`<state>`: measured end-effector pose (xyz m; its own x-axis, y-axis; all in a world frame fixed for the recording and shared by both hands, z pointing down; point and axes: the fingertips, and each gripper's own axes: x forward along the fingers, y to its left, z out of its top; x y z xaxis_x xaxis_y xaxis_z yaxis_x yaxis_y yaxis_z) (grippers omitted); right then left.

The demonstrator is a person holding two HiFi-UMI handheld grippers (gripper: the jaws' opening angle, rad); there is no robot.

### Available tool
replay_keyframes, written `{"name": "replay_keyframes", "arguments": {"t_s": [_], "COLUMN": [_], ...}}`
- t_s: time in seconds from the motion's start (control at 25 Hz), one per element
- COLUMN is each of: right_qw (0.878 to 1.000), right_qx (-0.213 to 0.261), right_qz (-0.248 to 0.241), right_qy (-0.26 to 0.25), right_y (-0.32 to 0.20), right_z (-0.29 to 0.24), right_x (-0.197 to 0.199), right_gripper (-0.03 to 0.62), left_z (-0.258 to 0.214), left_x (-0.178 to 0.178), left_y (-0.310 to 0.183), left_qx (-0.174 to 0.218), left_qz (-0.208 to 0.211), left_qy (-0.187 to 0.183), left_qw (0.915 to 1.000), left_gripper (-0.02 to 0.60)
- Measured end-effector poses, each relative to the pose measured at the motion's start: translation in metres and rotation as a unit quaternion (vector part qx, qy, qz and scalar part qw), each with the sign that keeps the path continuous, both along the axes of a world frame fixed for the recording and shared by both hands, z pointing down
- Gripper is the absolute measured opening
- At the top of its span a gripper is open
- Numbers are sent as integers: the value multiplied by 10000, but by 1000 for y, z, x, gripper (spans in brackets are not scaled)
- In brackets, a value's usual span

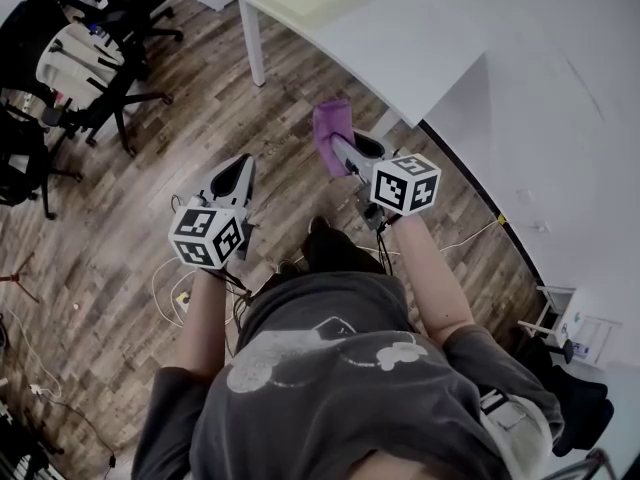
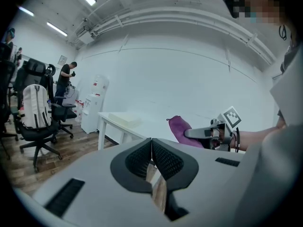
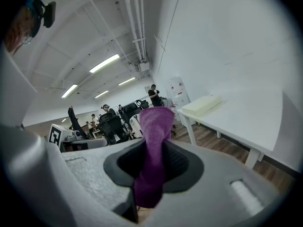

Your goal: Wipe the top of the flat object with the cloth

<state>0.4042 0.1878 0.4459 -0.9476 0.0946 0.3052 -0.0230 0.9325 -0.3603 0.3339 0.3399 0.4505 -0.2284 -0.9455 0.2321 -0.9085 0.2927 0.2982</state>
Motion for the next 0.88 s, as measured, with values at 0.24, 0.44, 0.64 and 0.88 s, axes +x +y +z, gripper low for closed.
{"name": "replay_keyframes", "arguments": {"t_s": [0.24,0.44,0.64,0.88], "right_qw": [9999,9996,9991,9989], "right_qx": [-102,-258,-422,-455], "right_qz": [61,53,86,127], "right_qy": [71,54,52,-42], "right_y": [-16,-43,-87,-144], "right_z": [7,14,18,13], "right_x": [-20,-59,-116,-182], "right_gripper": [92,92,92,92], "left_z": [7,8,12,14], "left_x": [-23,-65,-112,-176], "left_y": [-4,-15,-47,-86], "left_qx": [-94,-109,-197,-345], "left_qz": [-98,-316,-402,-472], "left_qy": [16,4,13,-9], "left_qw": [9999,9994,9990,9983], "left_gripper": [-2,-2,-3,-2]}}
